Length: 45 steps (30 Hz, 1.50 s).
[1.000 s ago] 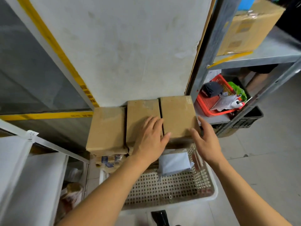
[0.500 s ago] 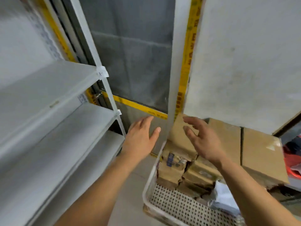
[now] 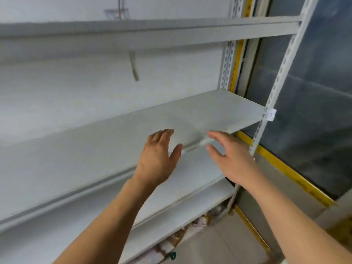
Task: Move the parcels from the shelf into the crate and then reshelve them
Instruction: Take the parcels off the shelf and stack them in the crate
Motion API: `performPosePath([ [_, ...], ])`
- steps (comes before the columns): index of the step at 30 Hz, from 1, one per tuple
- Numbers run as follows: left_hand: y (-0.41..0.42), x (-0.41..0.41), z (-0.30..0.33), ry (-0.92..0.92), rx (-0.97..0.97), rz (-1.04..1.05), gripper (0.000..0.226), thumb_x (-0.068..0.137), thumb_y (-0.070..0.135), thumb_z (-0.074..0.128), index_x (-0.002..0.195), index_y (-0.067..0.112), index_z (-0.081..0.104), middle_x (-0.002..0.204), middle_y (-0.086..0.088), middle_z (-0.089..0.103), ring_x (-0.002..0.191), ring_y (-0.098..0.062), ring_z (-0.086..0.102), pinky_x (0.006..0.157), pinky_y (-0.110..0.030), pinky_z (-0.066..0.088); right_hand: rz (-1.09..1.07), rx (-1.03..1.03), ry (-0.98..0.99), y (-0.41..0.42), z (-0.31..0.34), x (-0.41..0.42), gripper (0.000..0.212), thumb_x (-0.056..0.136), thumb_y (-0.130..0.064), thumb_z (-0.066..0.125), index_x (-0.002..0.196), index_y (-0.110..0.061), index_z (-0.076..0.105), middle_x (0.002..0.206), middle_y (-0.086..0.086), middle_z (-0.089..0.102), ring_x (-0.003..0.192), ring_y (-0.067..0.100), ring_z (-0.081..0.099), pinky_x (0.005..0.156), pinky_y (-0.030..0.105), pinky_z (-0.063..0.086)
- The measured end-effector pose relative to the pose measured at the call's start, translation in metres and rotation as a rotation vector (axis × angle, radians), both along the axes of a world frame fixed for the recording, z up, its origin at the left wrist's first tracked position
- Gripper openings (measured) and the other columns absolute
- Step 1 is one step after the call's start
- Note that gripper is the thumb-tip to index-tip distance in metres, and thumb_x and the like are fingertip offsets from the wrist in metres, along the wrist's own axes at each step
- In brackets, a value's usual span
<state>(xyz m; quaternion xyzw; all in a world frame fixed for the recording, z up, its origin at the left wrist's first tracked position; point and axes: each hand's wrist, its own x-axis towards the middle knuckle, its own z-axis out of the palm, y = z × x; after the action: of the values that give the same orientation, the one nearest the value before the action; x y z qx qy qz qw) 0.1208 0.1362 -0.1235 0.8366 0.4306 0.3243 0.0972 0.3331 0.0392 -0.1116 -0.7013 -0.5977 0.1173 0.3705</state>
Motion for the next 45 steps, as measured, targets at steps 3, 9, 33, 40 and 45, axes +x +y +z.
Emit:
performPosePath([
  [3, 0.027, -0.070, 0.002, 0.024, 0.014, 0.133, 0.056, 0.102, 0.042, 0.063, 0.147, 0.009, 0.056, 0.147, -0.011, 0.060, 0.140, -0.033, 0.050, 0.114, -0.043, 0.042, 0.142, 0.004, -0.017, 0.060, -0.002, -0.060, 0.048, 0.104, -0.032, 0.063, 0.151, -0.021, 0.055, 0.150, -0.004, 0.058, 0.138, 0.013, 0.051, 0.112, 0.026, 0.040],
  [9, 0.051, -0.194, -0.003, 0.022, -0.013, 0.450, 0.059, 0.103, 0.045, 0.060, 0.149, 0.009, 0.054, 0.149, -0.010, 0.059, 0.140, -0.031, 0.049, 0.116, -0.044, 0.043, 0.436, -0.011, -0.077, 0.159, -0.007, -0.179, 0.052, 0.101, -0.032, 0.066, 0.150, -0.018, 0.056, 0.151, -0.002, 0.058, 0.139, 0.015, 0.053, 0.118, 0.033, 0.040],
  [33, 0.041, -0.570, 0.016, -0.278, -0.087, 1.230, 0.073, 0.105, 0.051, 0.054, 0.161, 0.012, 0.031, 0.166, -0.011, 0.037, 0.150, -0.028, 0.038, 0.121, -0.042, 0.034, 1.081, -0.263, 0.005, 0.255, 0.025, -0.623, 0.071, 0.102, -0.058, 0.054, 0.164, -0.030, 0.032, 0.166, 0.002, 0.040, 0.149, 0.022, 0.043, 0.119, 0.043, 0.040],
  [40, 0.079, -0.657, 0.018, -0.492, -0.129, 1.229, 0.082, 0.104, 0.060, 0.051, 0.166, 0.017, 0.019, 0.172, -0.009, 0.024, 0.154, -0.031, 0.035, 0.120, -0.046, 0.037, 0.939, -0.380, 0.248, 0.274, 0.012, -0.721, 0.090, 0.094, -0.075, 0.048, 0.166, -0.027, 0.025, 0.165, 0.001, 0.041, 0.149, 0.027, 0.043, 0.120, 0.051, 0.041],
  [45, 0.095, -0.686, 0.014, -0.889, -0.330, 1.085, 0.082, 0.102, 0.062, 0.053, 0.166, 0.025, 0.019, 0.168, -0.006, 0.034, 0.147, -0.033, 0.043, 0.116, -0.051, 0.042, 0.809, -0.486, 0.479, 0.287, -0.001, -0.752, 0.080, 0.090, -0.074, 0.054, 0.153, -0.025, 0.043, 0.141, -0.001, 0.059, 0.123, 0.024, 0.059, 0.096, 0.039, 0.052],
])
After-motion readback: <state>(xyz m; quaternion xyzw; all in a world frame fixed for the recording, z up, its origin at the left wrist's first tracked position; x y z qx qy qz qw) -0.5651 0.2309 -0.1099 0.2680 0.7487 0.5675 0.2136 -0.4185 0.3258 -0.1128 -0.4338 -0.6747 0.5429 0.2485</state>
